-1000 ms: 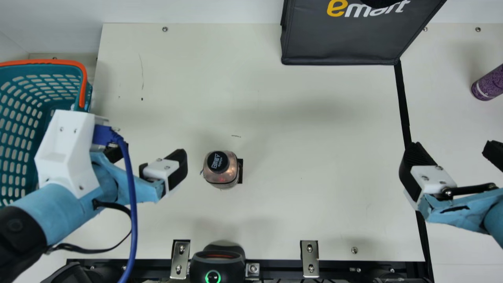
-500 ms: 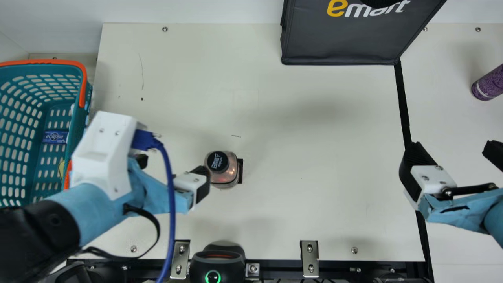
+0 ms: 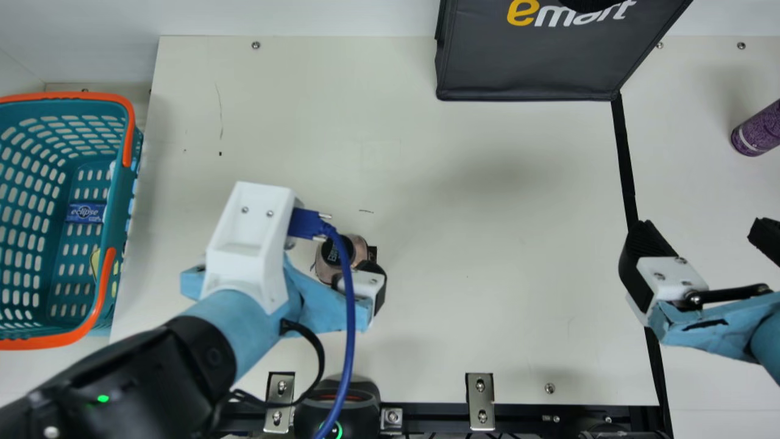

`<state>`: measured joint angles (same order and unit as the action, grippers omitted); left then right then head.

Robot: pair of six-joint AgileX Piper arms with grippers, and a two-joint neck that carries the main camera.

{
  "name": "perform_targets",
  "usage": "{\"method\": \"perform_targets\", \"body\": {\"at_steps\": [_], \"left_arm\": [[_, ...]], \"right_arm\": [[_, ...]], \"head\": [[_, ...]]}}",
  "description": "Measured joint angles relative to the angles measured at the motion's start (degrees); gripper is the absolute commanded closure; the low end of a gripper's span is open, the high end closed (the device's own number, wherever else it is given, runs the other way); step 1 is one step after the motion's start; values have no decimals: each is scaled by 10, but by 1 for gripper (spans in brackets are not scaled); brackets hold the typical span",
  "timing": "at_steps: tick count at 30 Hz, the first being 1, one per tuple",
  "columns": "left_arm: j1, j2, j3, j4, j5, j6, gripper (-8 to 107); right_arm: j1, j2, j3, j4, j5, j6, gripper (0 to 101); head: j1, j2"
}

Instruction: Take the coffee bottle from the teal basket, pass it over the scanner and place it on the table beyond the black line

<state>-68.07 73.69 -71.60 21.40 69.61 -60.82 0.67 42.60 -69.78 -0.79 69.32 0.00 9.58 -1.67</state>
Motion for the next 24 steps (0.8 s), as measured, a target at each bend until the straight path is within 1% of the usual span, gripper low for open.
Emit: {"method": "perform_targets", "body": {"at_steps": [11, 24], "left_arm": [[-58, 26, 59, 107, -37, -129, 9], [-82, 29, 159, 197, -92, -261, 9]], "right_arm": [[0, 0, 0, 0, 0, 0, 6], [0, 0, 0, 0, 1, 0, 6]], "head": [[0, 0], [0, 0]]}}
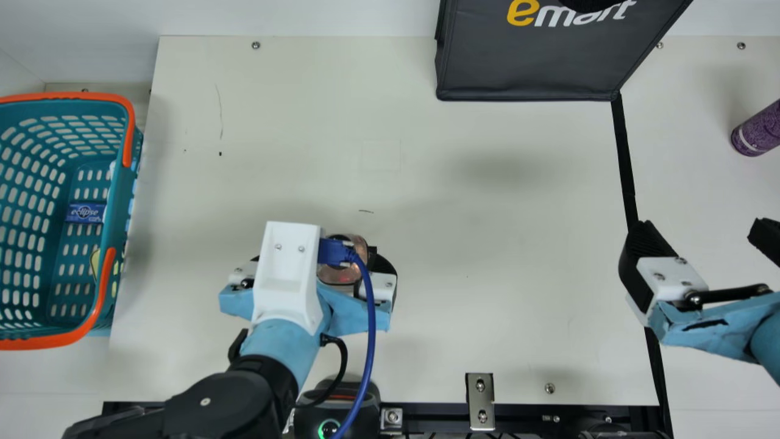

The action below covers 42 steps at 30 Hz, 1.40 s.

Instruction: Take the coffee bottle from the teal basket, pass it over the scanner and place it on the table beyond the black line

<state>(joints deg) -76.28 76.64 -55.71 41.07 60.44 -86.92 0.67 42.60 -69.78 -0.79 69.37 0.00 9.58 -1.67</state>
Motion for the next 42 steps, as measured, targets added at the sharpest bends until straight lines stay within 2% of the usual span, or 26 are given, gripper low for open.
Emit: {"method": "perform_targets", "body": {"at_steps": [7, 16, 31, 42], "left_arm": [[-4, 9, 39, 48, -34, -58, 9], [2, 23, 44, 93, -56, -100, 9], [6, 25, 37, 98, -49, -105, 107], [8, -5, 5, 51, -20, -41, 107]], "right_arm": [[0, 0, 0, 0, 0, 0, 6], [0, 0, 0, 0, 0, 0, 6], [0, 0, 0, 0, 0, 0, 6], [0, 0, 0, 0, 0, 0, 6]], "head": [[0, 0], [0, 0], [0, 0], [0, 0]]}}
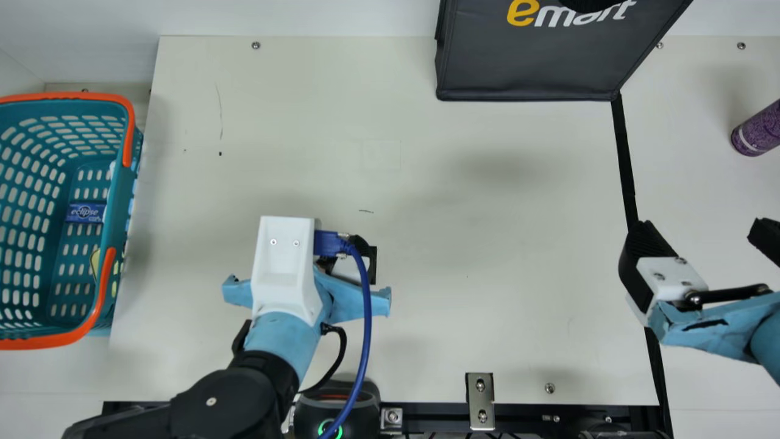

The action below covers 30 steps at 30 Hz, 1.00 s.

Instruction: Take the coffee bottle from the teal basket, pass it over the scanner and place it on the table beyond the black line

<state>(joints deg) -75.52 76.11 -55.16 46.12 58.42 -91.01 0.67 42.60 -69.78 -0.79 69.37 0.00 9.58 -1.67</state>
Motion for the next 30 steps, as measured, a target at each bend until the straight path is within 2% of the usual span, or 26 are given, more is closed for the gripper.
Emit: {"method": "perform_targets", "body": {"at_steps": [10, 19, 30], "left_arm": [[14, -27, -30, -57, 4, 94, 107], [35, -51, -35, -97, -15, 172, 107], [85, -103, -10, -155, -85, 289, 107]], "right_arm": [[0, 0, 0, 0, 0, 0, 6], [0, 0, 0, 0, 0, 0, 6], [0, 0, 0, 0, 0, 0, 6]], "head": [[0, 0], [0, 0], [0, 0]]}}
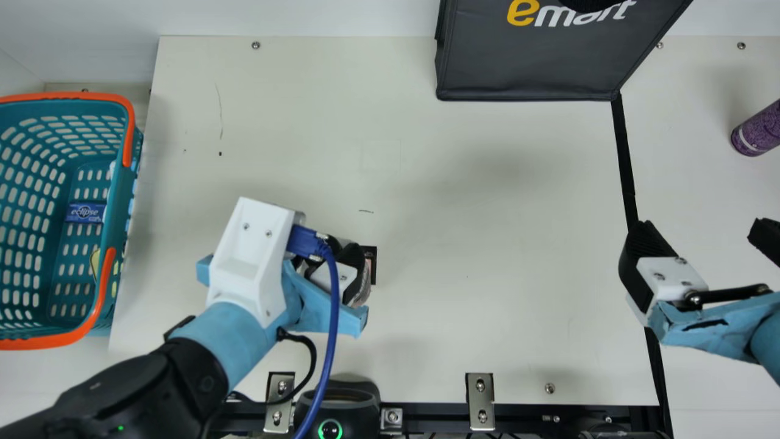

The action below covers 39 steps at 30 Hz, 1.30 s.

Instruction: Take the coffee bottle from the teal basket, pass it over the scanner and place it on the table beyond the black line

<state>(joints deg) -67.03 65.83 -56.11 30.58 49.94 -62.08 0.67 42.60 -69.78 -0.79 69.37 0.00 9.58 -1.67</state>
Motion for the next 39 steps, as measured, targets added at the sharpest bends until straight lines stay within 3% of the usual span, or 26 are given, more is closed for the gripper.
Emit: {"method": "perform_targets", "body": {"at_steps": [15, 29, 39], "left_arm": [[86, -52, 29, -160, -78, 273, 107], [144, -79, 40, -329, -82, 579, 107], [213, -87, 46, -478, -52, 814, 107]], "right_arm": [[0, 0, 0, 0, 0, 0, 6], [0, 0, 0, 0, 0, 0, 6], [0, 0, 0, 0, -1, 0, 6]], "head": [[0, 0], [0, 0], [0, 0]]}}
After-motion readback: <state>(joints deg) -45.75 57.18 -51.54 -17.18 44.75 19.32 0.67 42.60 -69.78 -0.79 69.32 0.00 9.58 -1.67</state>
